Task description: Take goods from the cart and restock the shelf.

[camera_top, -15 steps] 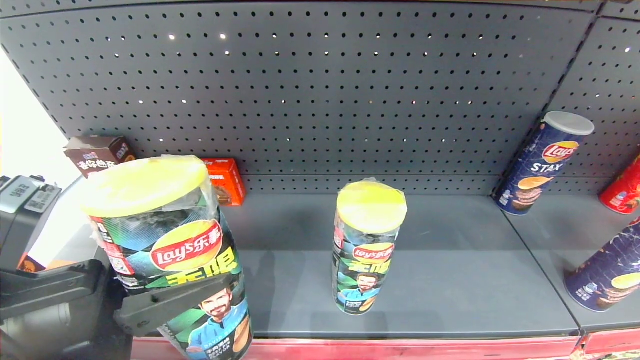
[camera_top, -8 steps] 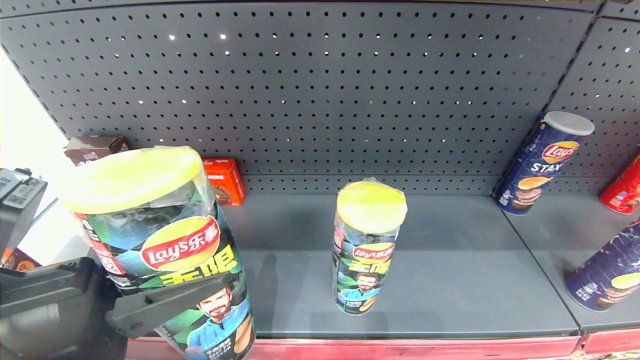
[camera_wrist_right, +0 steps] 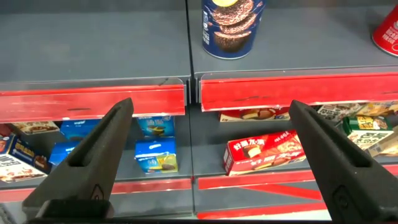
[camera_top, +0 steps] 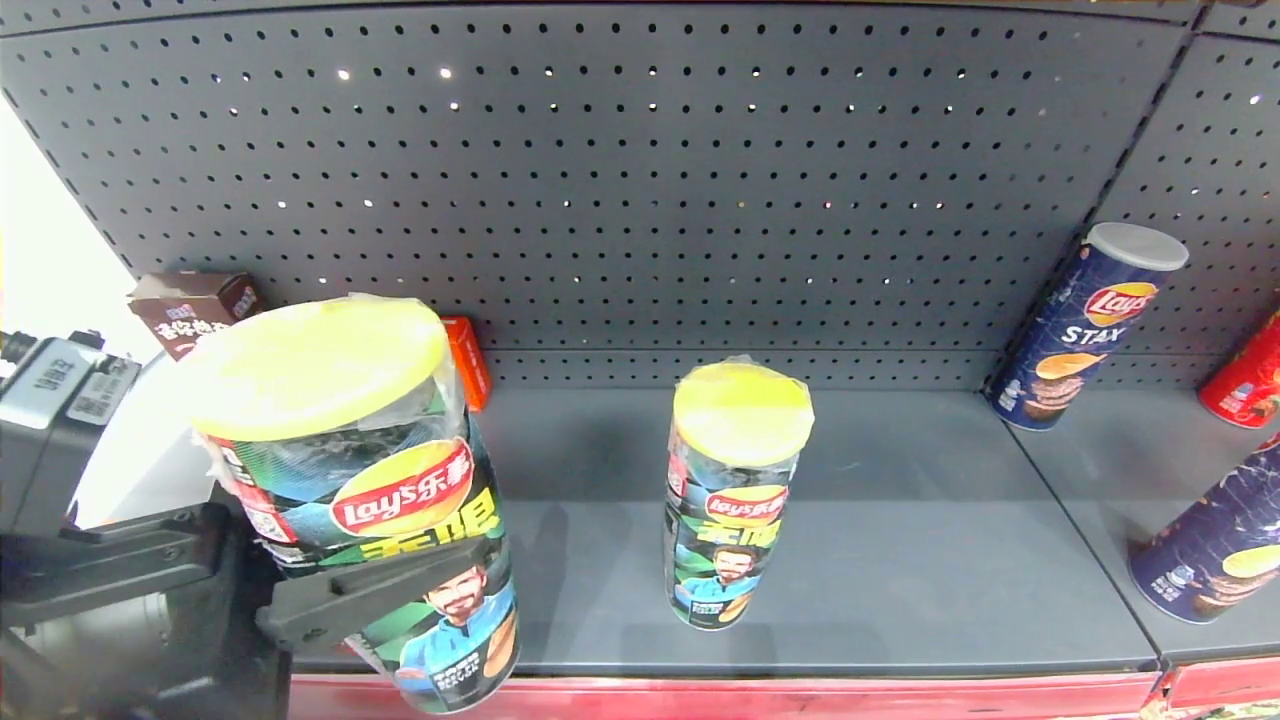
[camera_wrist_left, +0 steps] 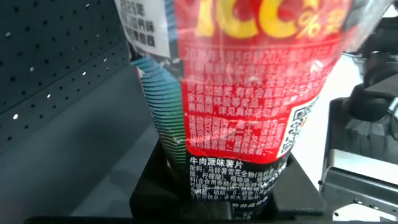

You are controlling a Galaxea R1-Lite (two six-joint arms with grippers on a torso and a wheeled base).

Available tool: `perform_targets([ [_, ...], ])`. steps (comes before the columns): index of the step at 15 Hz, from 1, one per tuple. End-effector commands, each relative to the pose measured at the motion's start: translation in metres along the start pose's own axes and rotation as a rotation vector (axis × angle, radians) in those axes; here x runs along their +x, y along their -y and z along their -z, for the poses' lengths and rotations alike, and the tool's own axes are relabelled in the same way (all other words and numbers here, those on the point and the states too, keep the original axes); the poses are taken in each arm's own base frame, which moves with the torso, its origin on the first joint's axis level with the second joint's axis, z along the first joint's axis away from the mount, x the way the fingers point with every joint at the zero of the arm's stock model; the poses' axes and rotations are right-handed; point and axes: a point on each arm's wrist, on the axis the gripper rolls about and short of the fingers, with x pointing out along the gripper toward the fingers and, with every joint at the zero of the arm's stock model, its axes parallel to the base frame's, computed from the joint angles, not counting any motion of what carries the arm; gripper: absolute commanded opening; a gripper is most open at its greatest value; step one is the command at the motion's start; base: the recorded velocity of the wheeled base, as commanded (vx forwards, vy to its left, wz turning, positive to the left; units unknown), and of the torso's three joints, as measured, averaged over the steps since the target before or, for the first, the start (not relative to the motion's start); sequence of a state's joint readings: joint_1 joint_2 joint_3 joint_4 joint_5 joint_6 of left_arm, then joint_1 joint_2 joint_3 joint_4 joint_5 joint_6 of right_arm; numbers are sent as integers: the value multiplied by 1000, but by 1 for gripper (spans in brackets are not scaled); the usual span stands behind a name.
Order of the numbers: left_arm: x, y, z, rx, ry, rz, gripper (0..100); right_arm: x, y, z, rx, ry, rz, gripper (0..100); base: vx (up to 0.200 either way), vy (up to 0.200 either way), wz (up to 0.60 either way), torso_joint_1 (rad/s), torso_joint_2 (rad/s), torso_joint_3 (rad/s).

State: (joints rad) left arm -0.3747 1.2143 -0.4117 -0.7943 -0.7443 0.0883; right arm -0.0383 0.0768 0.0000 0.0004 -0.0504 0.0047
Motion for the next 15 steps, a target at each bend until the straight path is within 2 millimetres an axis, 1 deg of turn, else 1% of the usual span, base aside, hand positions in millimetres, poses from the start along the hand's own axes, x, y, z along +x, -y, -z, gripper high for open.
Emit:
perform_targets([
  [1,2,-7,3,-16,-17,-33,0,0,0,0,0,-4,0,100,0,0,0,0,0,0],
  [2,1,-13,-3,-6,-9,-86,0,0,0,0,0,-4,0,100,0,0,0,0,0,0],
  [3,7,-20,-4,-15,-16,-82,0,0,0,0,0,-6,0,100,0,0,0,0,0,0],
  [4,14,-27,5,-49,-47,-89,0,0,0,0,0,-4,0,100,0,0,0,0,0,0],
  [5,17,-35,8,-59,-58,-107,0,0,0,0,0,-4,0,100,0,0,0,0,0,0],
  [7,29,-55,3,-47,-54,-122,0,0,0,0,0,-4,0,100,0,0,0,0,0,0],
  [8,42,-66,-1,-25,-33,-118,0,0,0,0,0,-4,0,100,0,0,0,0,0,0],
  [9,50,-75,-3,-10,-15,-112,0,0,0,0,0,-6,0,100,0,0,0,0,0,0],
  [10,63,-86,-4,-3,-3,-100,0,0,0,0,0,-4,0,100,0,0,0,0,0,0],
  [11,73,-93,-1,-5,-5,-91,0,0,0,0,0,-4,0,100,0,0,0,0,0,0],
  [13,99,-111,11,-12,-21,-68,0,0,0,0,-2,-4,0,100,0,0,0,0,0,0],
  [14,106,-114,13,-11,-19,-59,0,0,0,0,0,-4,0,100,0,0,0,0,0,0],
  [15,128,-122,17,-8,-13,-26,0,0,0,0,0,-4,0,100,0,0,0,0,0,0],
])
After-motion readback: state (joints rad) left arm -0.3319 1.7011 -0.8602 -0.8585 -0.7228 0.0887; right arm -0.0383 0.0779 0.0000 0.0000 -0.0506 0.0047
